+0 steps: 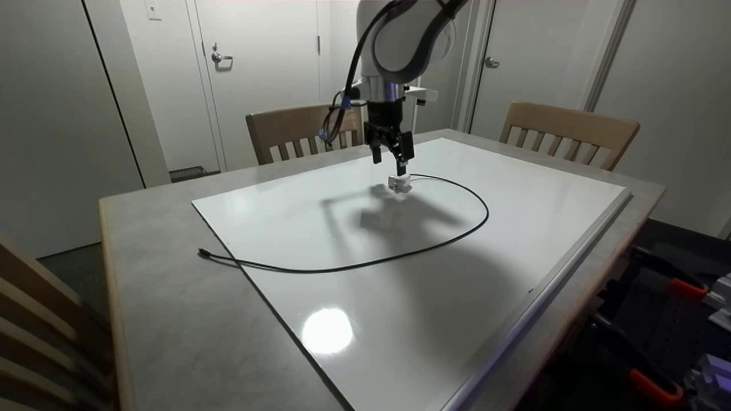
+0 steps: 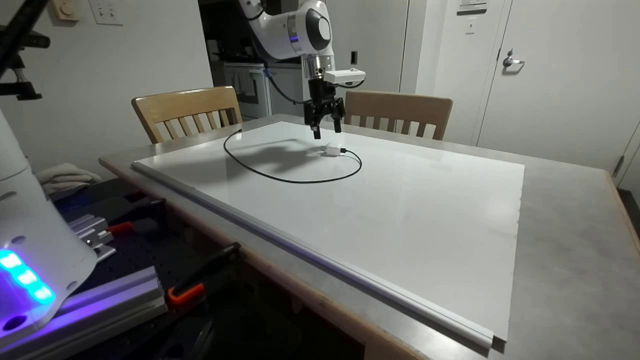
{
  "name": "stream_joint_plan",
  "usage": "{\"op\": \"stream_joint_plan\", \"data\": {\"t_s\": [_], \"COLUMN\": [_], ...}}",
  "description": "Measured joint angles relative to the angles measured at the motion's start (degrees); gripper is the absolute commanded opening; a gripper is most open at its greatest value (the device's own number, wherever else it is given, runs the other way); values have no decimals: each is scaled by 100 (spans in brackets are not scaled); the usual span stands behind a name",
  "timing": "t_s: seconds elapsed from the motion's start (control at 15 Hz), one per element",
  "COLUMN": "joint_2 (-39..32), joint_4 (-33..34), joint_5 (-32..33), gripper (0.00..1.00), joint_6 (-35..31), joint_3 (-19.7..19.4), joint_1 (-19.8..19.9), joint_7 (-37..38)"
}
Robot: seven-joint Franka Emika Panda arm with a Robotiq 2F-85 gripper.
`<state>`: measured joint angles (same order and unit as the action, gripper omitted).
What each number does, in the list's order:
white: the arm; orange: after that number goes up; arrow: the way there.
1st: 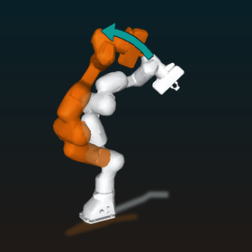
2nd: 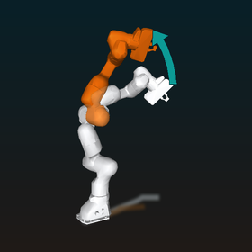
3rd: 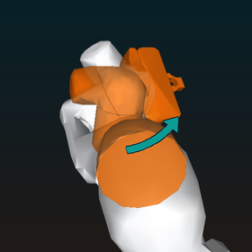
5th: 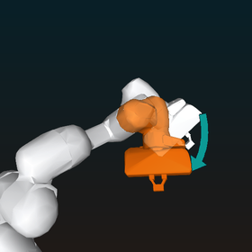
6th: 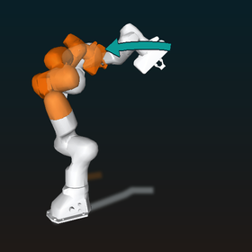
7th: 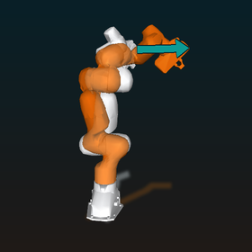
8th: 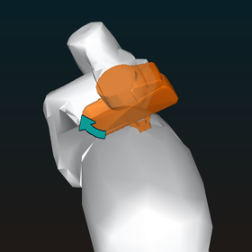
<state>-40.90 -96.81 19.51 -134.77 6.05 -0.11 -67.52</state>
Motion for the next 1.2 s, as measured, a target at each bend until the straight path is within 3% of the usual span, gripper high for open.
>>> {"op": "stream_joint_plan", "data": {"t_s": [0.67, 1.2], "joint_2": [19, 20], "joint_4": [40, -123], "joint_5": [-11, -105], "gripper": [100, 100], "joint_6": [95, -314], "joint_3": [-18, 7], "joint_1": [-3, 330], "joint_7": [-66, -1034]}}
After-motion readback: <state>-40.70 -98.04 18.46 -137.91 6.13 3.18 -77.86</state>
